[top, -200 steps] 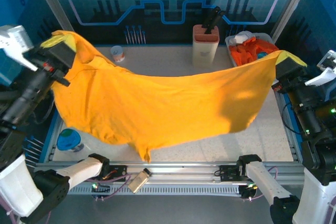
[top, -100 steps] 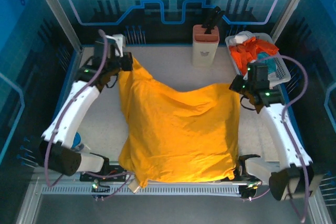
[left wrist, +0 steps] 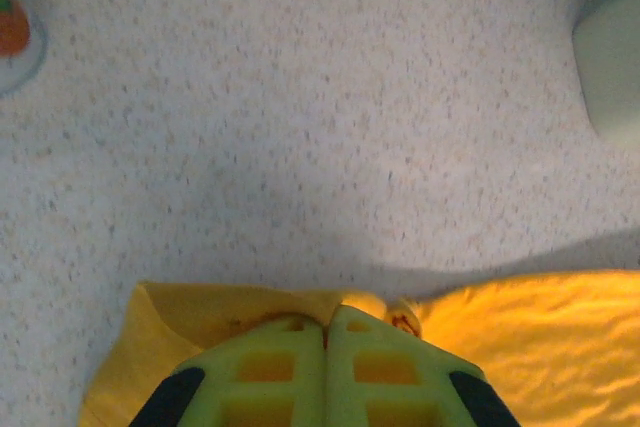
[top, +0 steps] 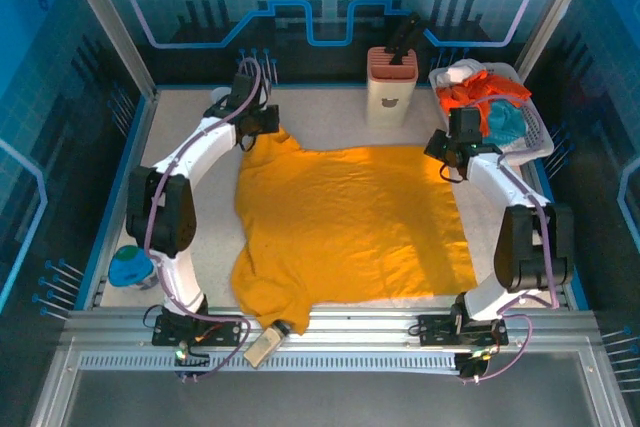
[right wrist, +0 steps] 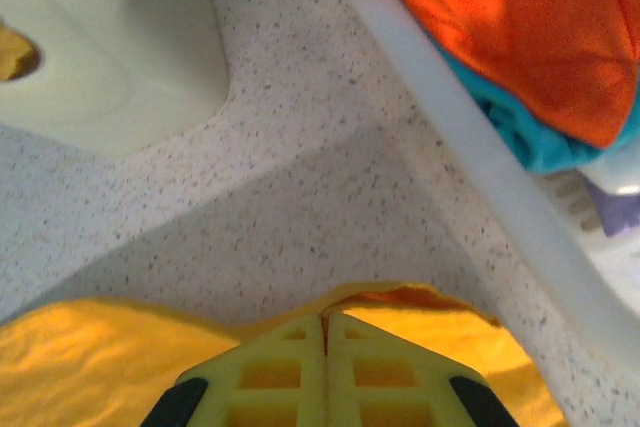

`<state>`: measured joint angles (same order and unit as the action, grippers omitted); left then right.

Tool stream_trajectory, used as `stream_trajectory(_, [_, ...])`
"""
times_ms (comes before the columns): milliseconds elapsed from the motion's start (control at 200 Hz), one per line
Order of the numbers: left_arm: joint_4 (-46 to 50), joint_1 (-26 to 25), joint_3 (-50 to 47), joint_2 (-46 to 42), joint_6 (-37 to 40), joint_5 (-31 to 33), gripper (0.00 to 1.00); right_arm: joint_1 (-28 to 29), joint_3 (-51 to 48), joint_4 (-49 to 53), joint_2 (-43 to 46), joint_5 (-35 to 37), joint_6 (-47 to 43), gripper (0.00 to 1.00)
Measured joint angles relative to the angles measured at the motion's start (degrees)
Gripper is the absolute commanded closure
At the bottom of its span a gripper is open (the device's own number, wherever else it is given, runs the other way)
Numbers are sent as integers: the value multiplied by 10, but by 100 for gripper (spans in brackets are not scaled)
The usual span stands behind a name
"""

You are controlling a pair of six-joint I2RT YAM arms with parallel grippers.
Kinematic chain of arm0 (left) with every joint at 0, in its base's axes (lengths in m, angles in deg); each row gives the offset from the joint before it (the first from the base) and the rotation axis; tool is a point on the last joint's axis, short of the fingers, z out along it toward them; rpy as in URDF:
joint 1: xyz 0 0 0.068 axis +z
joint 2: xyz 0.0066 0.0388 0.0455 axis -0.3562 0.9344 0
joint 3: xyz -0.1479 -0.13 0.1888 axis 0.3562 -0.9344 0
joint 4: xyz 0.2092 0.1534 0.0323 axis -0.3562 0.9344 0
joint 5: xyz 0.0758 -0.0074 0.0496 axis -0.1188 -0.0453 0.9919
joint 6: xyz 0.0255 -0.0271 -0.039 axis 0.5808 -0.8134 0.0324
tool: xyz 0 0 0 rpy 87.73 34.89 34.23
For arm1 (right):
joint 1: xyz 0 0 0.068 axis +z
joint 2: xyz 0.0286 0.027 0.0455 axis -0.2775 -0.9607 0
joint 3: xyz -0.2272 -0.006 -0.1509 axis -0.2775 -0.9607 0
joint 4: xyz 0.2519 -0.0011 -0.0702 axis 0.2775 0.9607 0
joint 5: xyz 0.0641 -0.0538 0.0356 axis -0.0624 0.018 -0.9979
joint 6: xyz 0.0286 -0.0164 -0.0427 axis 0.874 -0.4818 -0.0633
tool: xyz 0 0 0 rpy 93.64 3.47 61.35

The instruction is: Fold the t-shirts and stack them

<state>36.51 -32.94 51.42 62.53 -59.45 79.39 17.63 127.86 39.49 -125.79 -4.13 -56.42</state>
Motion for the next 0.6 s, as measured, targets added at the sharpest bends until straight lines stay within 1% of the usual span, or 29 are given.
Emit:
stream_trajectory(135, [6,3,49,4,0,9,100,-17,10,-14,-6,0,-1,100])
stream_trajectory(330, [12,3,45,-10,-5,12,100,-47,11,-18,-6,-7,-1,100])
stream_trajectory(460, [14,3,1,-43,-10,12,100,-54,11,-12,-5,-12,-1,100])
stream_trajectory(600, [18,3,-67,-97,-36,16,100,-57,4,7,1,-15,-1,100])
